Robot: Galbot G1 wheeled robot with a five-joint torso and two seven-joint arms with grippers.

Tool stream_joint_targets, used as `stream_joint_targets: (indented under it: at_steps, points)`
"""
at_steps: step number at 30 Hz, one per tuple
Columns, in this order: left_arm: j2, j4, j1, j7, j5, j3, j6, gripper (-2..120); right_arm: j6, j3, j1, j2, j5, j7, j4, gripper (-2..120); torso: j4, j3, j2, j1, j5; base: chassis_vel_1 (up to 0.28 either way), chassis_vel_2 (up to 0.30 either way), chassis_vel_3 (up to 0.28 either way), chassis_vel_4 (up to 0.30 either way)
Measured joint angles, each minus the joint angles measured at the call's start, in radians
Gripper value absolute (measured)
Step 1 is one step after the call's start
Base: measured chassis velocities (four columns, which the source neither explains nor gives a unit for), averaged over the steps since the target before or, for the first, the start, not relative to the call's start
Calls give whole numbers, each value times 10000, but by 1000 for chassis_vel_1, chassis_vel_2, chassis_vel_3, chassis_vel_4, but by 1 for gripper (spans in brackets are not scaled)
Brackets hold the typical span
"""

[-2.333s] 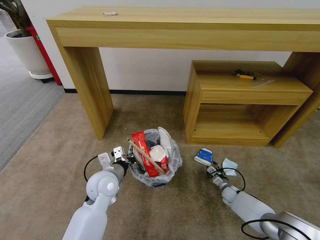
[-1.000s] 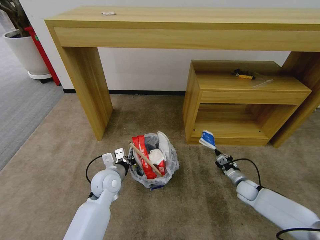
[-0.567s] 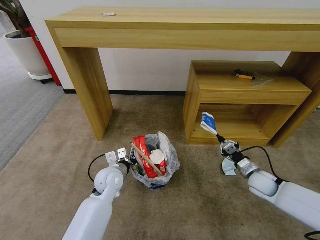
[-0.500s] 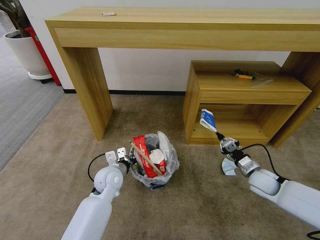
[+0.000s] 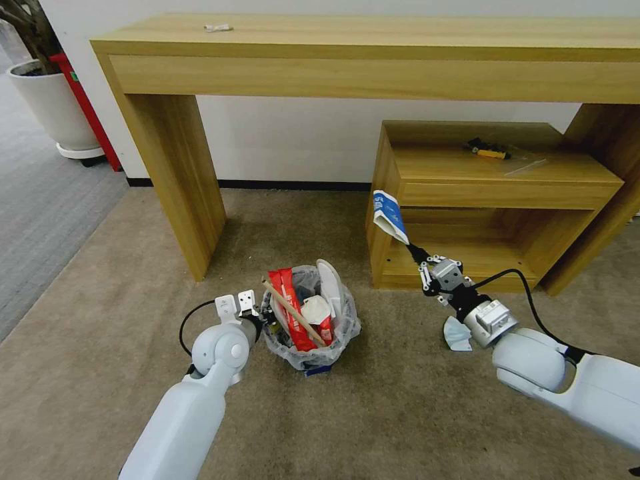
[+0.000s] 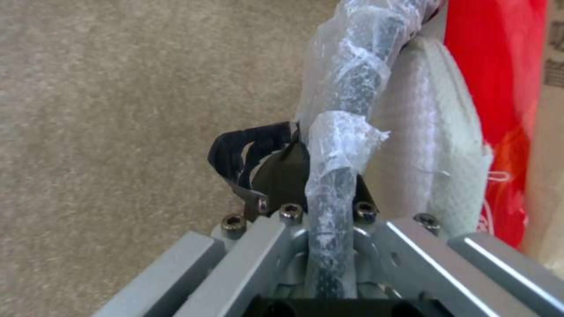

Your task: Pick up the trash bin and place the garbage on the floor into it.

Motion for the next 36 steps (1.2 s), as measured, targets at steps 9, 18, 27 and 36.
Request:
stream_joint_targets:
  at_steps: [9,18,27,36]
  points:
    - [-8,218,-506,-168,-267,364,6,0,363,-1159,727,837,617,-283,-25,0,1,1,-1,1,-1,0,0,0,0]
    - [-100,299,-801,-316,-460,533,16,0,952,-2237,1453,1708,1009,-907,-356,0,3,1,-2,1,2,0,0,0,0]
    - [-159,373,-879,-325,-447,552,15,0,948,-2472,895,1822,1053,-691,-568,0,0,-1,-2,1,1,0,0,0,0]
    - [-169,358,-846,-335,-418,544,-4,0,889,-2633,502,2060,1514,-128,-777,0,3,0,-2,1,1,0,0,0,0]
